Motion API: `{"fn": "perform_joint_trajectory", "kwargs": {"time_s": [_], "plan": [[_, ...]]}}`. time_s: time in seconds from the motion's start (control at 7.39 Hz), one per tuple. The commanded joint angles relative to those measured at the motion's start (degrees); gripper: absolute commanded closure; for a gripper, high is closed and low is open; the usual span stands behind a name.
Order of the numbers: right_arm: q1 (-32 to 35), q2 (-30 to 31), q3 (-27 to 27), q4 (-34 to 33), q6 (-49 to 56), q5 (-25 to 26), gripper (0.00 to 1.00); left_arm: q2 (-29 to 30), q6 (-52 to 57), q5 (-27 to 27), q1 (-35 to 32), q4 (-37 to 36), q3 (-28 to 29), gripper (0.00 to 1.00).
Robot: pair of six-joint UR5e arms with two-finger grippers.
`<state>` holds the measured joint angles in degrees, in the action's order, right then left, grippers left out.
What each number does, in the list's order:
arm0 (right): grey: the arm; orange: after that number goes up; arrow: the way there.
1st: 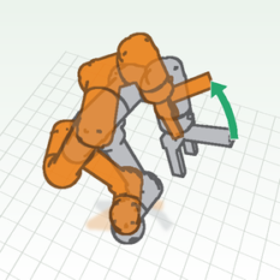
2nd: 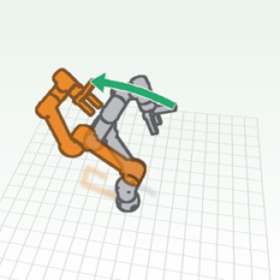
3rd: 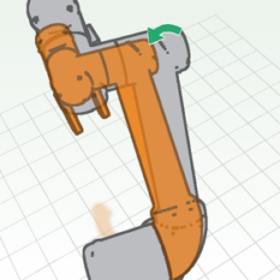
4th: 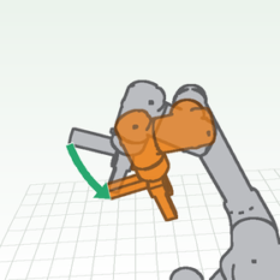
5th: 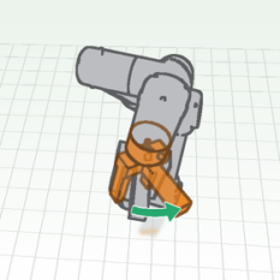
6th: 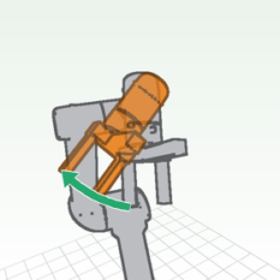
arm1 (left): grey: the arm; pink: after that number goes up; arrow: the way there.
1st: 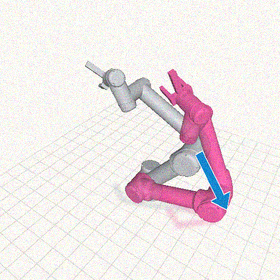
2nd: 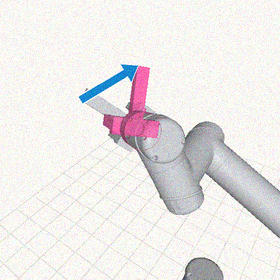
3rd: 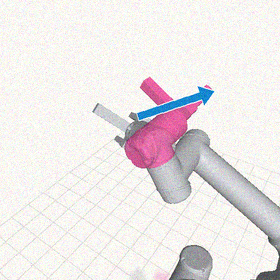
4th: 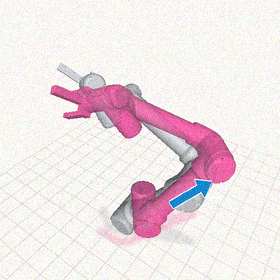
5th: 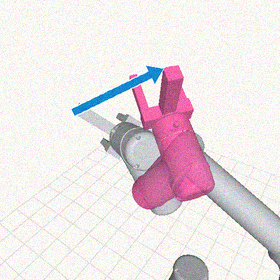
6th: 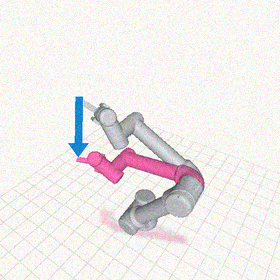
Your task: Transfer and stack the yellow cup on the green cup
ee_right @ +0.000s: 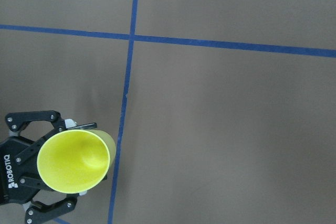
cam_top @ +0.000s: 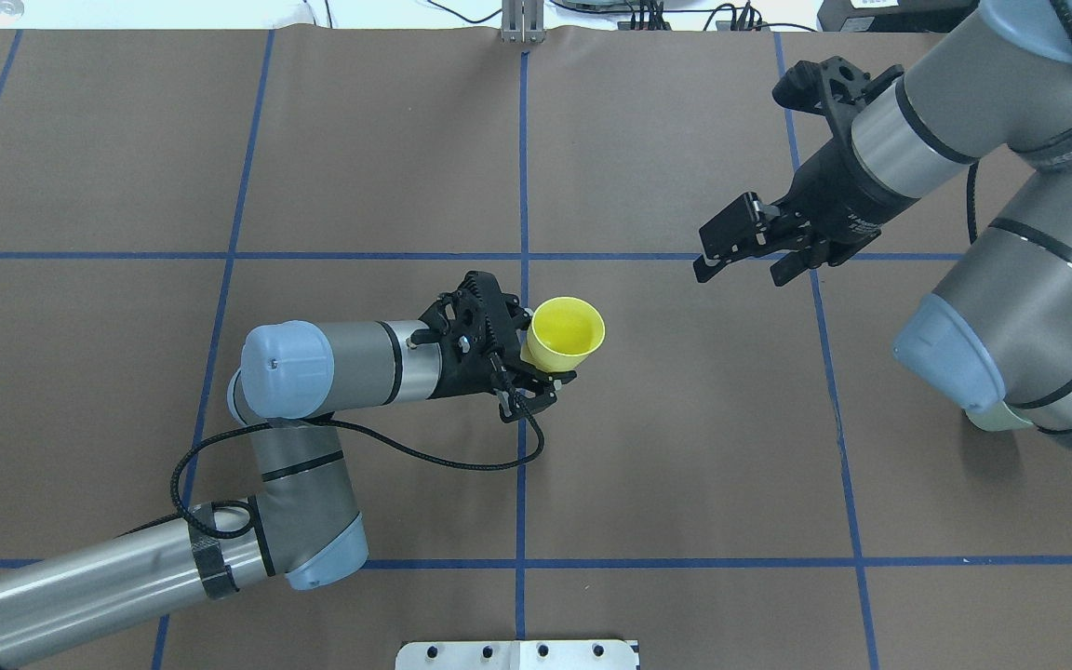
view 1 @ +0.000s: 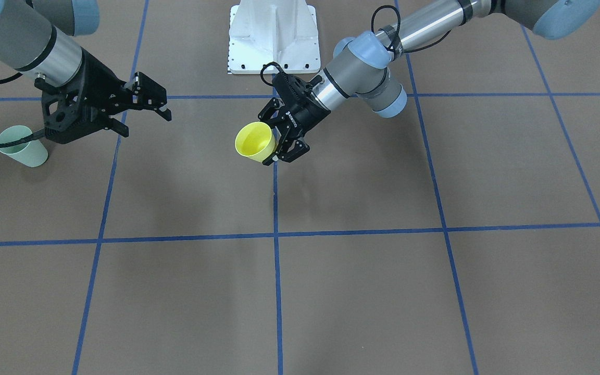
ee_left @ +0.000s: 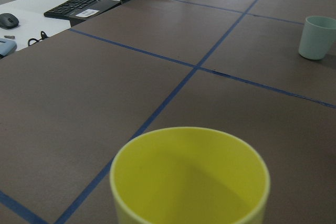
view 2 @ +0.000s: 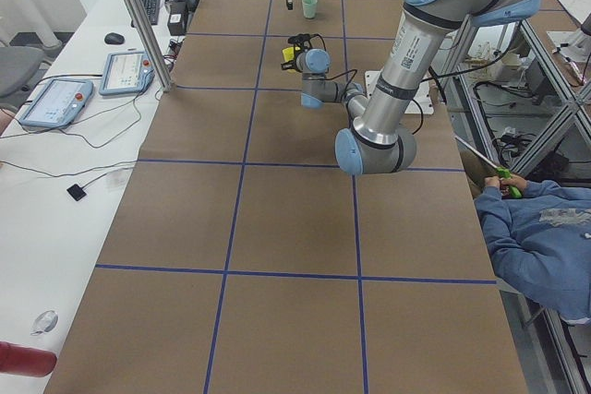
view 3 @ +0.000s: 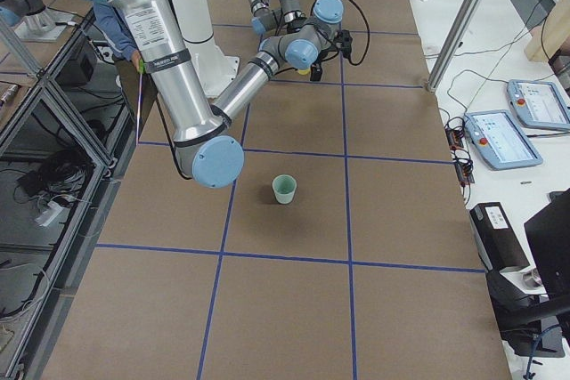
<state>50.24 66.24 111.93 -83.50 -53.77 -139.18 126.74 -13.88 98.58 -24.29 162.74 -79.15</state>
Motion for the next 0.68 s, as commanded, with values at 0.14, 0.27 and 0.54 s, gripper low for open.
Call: {"fn": "perform_joint_trajectory", "kwargs": {"time_s": [0.14, 0.27, 0.54], "plan": [[-4.44, -0.41, -0.48, 5.62, -4.59, 1.54, 0.00, 0.62, -4.65, 4.15, 0.82, 9.86, 0.58, 1.00], [-5.32, -0.50, -0.48, 5.72, -4.59, 1.80, 0.00, 0.88, -4.49, 4.34, 1.52, 9.79, 0.58, 1.00], [-5.94, -1.11, -0.57, 5.72, -4.68, 1.81, 0.00, 0.97, -4.22, 4.34, 2.75, 9.79, 0.49, 1.00]]}}
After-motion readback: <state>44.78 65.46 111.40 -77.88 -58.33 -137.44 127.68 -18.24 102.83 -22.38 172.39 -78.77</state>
